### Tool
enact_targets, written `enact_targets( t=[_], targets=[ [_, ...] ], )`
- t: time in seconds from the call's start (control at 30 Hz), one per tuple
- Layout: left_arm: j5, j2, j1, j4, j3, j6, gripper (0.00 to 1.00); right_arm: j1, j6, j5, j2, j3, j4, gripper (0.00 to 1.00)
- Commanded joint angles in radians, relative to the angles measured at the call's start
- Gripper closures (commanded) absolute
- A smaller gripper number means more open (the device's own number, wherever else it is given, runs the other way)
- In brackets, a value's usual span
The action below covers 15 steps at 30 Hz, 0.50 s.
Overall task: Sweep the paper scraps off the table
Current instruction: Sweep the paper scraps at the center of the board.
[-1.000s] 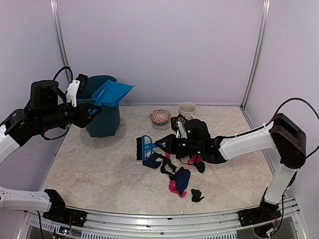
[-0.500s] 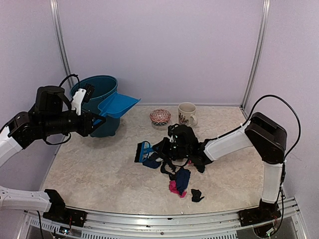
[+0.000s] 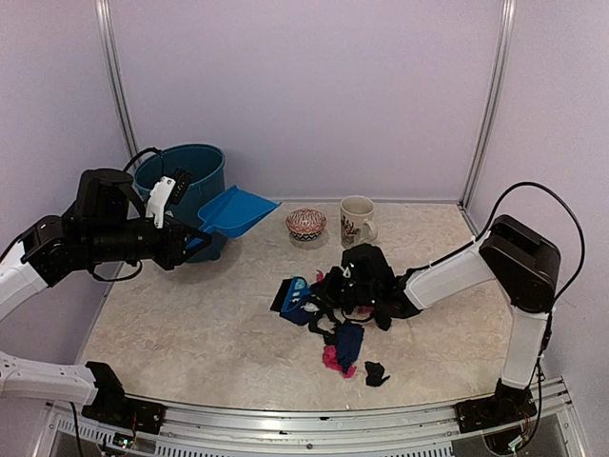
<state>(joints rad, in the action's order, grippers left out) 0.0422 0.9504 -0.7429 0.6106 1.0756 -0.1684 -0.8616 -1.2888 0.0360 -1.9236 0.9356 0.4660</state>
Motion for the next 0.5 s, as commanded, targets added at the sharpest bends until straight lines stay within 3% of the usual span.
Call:
enact_targets(
  t=[0.0,0.47],
  targets=[
    [0.018,0.025,-0.036,-0.05,-0.004,-0.008,1.0,0.029,-0.024,-0.028,0.079,-0.085,-0.078,1.0],
    [-0.076,0.116,-0.223,-0.109,-0.049,-0.05,1.0,0.049,-0.04,-0.061,0.43,-0.392,-0.159,1.0]
  ],
)
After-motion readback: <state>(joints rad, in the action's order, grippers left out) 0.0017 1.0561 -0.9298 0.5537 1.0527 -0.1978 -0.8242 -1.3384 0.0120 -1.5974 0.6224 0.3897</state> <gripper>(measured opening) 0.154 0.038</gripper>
